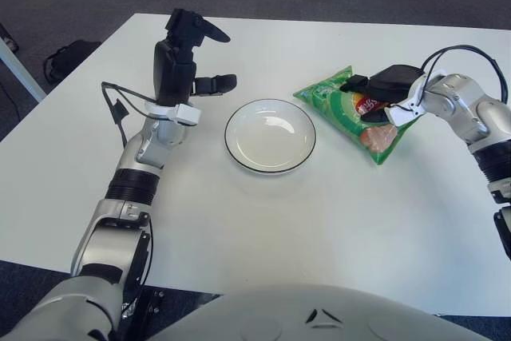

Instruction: Put the snack into the plate.

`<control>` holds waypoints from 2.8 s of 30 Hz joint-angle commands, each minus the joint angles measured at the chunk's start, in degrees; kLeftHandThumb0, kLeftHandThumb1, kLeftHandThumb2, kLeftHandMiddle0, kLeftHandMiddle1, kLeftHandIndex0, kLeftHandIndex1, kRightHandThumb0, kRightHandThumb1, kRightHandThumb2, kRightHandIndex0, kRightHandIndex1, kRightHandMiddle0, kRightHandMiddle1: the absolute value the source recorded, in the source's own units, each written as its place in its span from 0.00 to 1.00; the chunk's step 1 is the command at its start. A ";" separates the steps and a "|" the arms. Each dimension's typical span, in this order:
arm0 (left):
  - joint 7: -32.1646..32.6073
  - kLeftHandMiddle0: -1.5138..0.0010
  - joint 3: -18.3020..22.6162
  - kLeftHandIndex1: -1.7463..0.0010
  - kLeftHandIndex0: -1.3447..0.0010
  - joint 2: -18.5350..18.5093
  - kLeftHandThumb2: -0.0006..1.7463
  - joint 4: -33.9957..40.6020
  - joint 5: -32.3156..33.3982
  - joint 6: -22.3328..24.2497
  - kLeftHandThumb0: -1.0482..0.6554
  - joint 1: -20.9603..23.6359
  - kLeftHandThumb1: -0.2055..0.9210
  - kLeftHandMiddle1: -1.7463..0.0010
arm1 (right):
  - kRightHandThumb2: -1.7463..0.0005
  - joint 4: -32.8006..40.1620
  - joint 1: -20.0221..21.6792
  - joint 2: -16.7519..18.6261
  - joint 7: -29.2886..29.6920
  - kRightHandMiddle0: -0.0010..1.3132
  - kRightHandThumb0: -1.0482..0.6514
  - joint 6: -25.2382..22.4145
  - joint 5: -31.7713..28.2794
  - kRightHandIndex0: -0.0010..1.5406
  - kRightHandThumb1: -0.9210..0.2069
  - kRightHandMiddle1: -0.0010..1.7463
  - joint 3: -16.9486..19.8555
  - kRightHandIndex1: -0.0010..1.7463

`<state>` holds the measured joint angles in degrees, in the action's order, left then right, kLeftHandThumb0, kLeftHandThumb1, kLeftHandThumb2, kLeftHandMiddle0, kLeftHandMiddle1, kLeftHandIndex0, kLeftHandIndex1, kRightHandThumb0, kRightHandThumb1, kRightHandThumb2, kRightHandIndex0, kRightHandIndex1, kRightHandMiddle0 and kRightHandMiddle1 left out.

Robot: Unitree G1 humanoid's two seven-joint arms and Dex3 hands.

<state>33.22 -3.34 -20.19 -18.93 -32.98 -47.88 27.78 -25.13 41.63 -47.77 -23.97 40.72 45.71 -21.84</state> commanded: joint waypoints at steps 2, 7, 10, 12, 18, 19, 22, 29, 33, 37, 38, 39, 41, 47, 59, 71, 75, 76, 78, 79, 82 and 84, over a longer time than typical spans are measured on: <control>-0.37 0.75 0.52 0.00 0.74 0.15 0.51 0.20 0.13 -1.03 0.39 -0.68 0.77 0.15 | 0.64 -7.43 3.86 -2.58 14.79 0.00 0.18 11.58 8.29 0.08 0.00 0.51 -3.79 0.42; 0.22 0.74 0.56 0.00 0.73 0.42 0.51 0.05 -0.52 -1.45 0.39 -0.68 0.76 0.14 | 0.70 -12.02 7.65 -4.09 33.53 0.00 0.19 11.76 21.17 0.06 0.01 0.44 -9.15 0.24; 0.87 0.74 0.66 0.00 0.73 0.43 0.52 0.03 -1.49 -1.39 0.39 -0.64 0.76 0.13 | 0.73 -12.07 9.50 -5.16 43.88 0.00 0.19 9.41 28.81 0.06 0.04 0.36 -12.97 0.14; 1.27 0.74 0.73 0.00 0.73 0.49 0.52 0.10 -1.97 -1.34 0.39 -0.71 0.76 0.13 | 0.74 -12.67 10.63 -5.47 49.13 0.00 0.18 7.93 32.50 0.05 0.06 0.34 -15.10 0.11; 1.37 0.72 0.80 0.00 0.73 0.66 0.52 0.24 -2.36 -0.94 0.39 -0.95 0.75 0.11 | 0.75 -15.67 13.18 -5.31 60.11 0.00 0.16 4.81 38.89 0.03 0.09 0.27 -19.46 0.07; 1.24 0.74 0.81 0.01 0.72 0.67 0.56 0.30 -2.35 -0.81 0.47 -1.03 0.71 0.07 | 0.75 -16.33 13.62 -5.23 62.20 0.00 0.16 3.94 39.97 0.03 0.10 0.24 -20.23 0.06; 1.17 0.75 0.85 0.03 0.69 0.72 0.61 0.39 -2.46 -0.60 0.56 -1.20 0.65 0.02 | 0.75 -18.68 15.02 -4.82 67.40 0.00 0.15 1.83 42.75 0.02 0.11 0.20 -22.55 0.05; 1.61 0.74 0.90 0.04 0.71 0.80 0.62 0.40 -3.36 -0.39 0.61 -1.42 0.63 0.02 | 0.75 -25.44 18.98 -3.02 76.70 0.00 0.14 -2.14 47.11 0.02 0.17 0.19 -27.99 0.03; 1.73 0.74 0.76 0.03 0.72 0.84 0.59 0.20 -4.09 -0.27 0.61 -1.54 0.65 0.05 | 0.73 -28.39 20.49 -2.13 80.62 0.00 0.14 -4.63 47.53 0.03 0.19 0.18 -29.88 0.03; 1.08 0.74 0.46 0.01 0.74 0.51 0.56 -0.18 -4.14 -0.46 0.61 -1.52 0.69 0.08 | 0.72 -30.66 20.93 -1.33 82.71 0.00 0.15 -7.87 46.31 0.03 0.20 0.15 -30.01 0.02; 0.93 0.74 0.36 0.01 0.74 0.42 0.55 -0.39 -4.12 -0.54 0.61 -1.47 0.69 0.09 | 0.72 -31.29 20.96 -1.09 83.26 0.00 0.15 -8.77 45.86 0.03 0.20 0.14 -29.82 0.02; 0.87 0.73 0.31 0.00 0.74 0.38 0.55 -0.52 -4.13 -0.58 0.61 -1.44 0.70 0.10 | 0.71 -31.77 21.03 -0.92 83.68 0.00 0.16 -9.30 45.59 0.02 0.20 0.13 -29.82 0.02; 0.47 0.73 0.15 0.00 0.74 0.20 0.54 -0.80 -3.98 -0.74 0.61 -1.43 0.70 0.11 | 0.71 -33.00 20.77 -0.43 85.55 0.00 0.17 -11.22 43.93 0.02 0.20 0.12 -28.63 0.01; 0.34 0.71 -0.10 0.00 0.75 0.09 0.51 -1.64 -4.05 -1.24 0.61 -1.23 0.73 0.14 | 0.68 -35.24 20.76 0.13 89.19 0.00 0.22 -14.14 40.83 0.01 0.18 0.10 -27.77 0.00; 0.23 0.69 -0.49 0.00 0.76 0.11 0.50 -2.25 -4.06 -1.97 0.61 -1.28 0.73 0.17 | 0.66 -36.05 20.38 -0.16 86.58 0.00 0.22 -9.46 31.28 0.02 0.12 0.15 -24.52 0.01; 0.76 0.66 -0.94 0.01 0.73 0.47 0.55 -3.03 -4.82 -1.91 0.61 -1.45 0.66 0.15 | 0.74 -29.53 13.87 -0.68 52.52 0.00 0.09 -0.83 3.75 0.05 0.00 0.21 -9.48 0.01; 0.51 0.65 -1.07 0.03 0.72 0.50 0.58 -3.66 -4.49 -2.06 0.61 -1.29 0.62 0.13 | 0.72 -25.52 11.83 -0.86 42.53 0.00 0.08 -1.87 -2.39 0.08 0.00 0.27 -6.24 0.02; 0.47 0.64 -1.10 0.03 0.72 0.51 0.59 -3.81 -4.44 -2.08 0.61 -1.21 0.62 0.12 | 0.71 -24.52 11.35 -0.92 40.28 0.00 0.07 -2.36 -3.64 0.09 0.00 0.28 -5.55 0.03; 0.51 0.63 -1.17 0.05 0.71 0.51 0.61 -4.16 -4.48 -2.16 0.61 -1.02 0.59 0.10 | 0.69 -20.77 9.73 -1.54 34.68 0.00 0.07 -3.79 -6.82 0.10 0.00 0.30 -3.80 0.04; 0.56 0.63 -1.20 0.05 0.70 0.51 0.63 -4.32 -4.53 -2.20 0.61 -0.94 0.58 0.09 | 0.69 -18.85 8.87 -1.83 32.44 0.00 0.07 -4.60 -8.04 0.11 0.00 0.30 -3.01 0.04; 0.81 0.62 -1.27 0.06 0.70 0.51 0.67 -4.84 -4.68 -2.44 0.61 -0.68 0.54 0.05 | 0.67 -12.46 5.90 -2.25 27.06 0.00 0.06 -8.10 -10.64 0.12 0.00 0.31 -0.62 0.05; 1.10 0.61 -1.31 0.07 0.69 0.49 0.69 -5.30 -4.78 -2.68 0.61 -0.47 0.52 0.02 | 0.66 -6.83 3.21 -2.19 23.82 0.00 0.06 -11.82 -11.96 0.13 0.00 0.32 1.21 0.05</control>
<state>33.76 -4.33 -19.19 -23.03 -37.05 -49.77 26.52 -41.34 49.33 -48.87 7.28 34.16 38.43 -24.56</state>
